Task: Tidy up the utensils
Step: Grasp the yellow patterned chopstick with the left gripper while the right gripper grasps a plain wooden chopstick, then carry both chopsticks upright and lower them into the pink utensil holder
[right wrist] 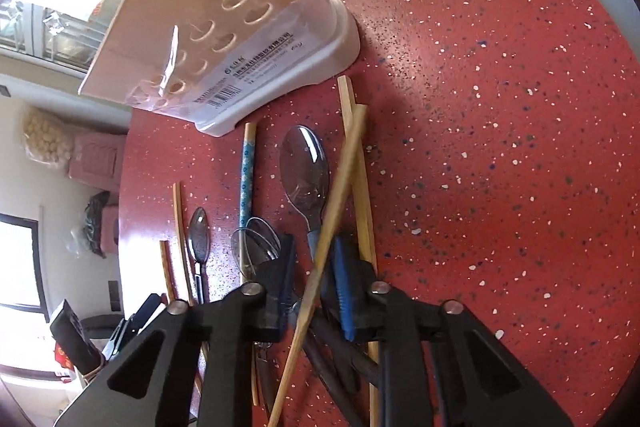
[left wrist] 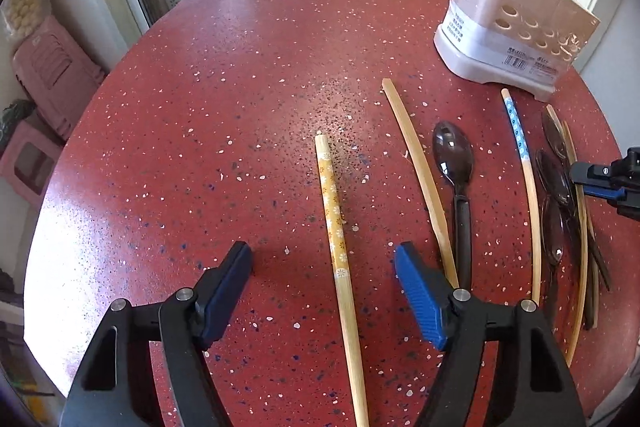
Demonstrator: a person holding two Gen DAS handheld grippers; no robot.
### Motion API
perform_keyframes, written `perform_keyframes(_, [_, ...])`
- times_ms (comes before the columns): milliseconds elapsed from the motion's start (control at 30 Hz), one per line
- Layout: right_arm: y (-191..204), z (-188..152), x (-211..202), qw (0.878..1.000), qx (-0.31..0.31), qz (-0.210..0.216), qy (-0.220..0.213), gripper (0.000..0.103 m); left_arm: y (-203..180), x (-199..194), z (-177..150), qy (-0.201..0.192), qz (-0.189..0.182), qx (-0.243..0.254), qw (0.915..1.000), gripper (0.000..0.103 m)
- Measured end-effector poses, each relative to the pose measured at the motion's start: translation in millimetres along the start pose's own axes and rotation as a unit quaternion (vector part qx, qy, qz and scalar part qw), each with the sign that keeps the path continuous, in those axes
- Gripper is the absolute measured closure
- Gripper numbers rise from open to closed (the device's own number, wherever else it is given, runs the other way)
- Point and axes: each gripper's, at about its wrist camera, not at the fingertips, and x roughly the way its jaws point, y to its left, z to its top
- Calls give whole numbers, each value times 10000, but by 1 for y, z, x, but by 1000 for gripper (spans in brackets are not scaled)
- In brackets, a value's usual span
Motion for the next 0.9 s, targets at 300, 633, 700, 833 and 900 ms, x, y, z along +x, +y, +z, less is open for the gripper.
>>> perform_keyframes(300, [-5,-5,-10,9991,-77,409,3,97,-1,4,8,212,-58,66,9997,21])
perform_keyframes(633, [13,-12,-41,9942,-818,648,-273,97,-6,-2,18,125,-350,-63,9993,66])
perform_keyframes(700, [19,-13,-49,9920,-1010,635,-401,97,1,-9,11,-24,-473,-149,9988,66])
perform_keyframes(833, [27,-15,-67,9869,-1305,683,-655,97,-1,-37,7,-588,-643,-167,9961,66])
perform_keyframes(900, [34,-15,-80,9828,-1490,680,-848,97,-3,-55,10,-887,-756,-157,9931,66])
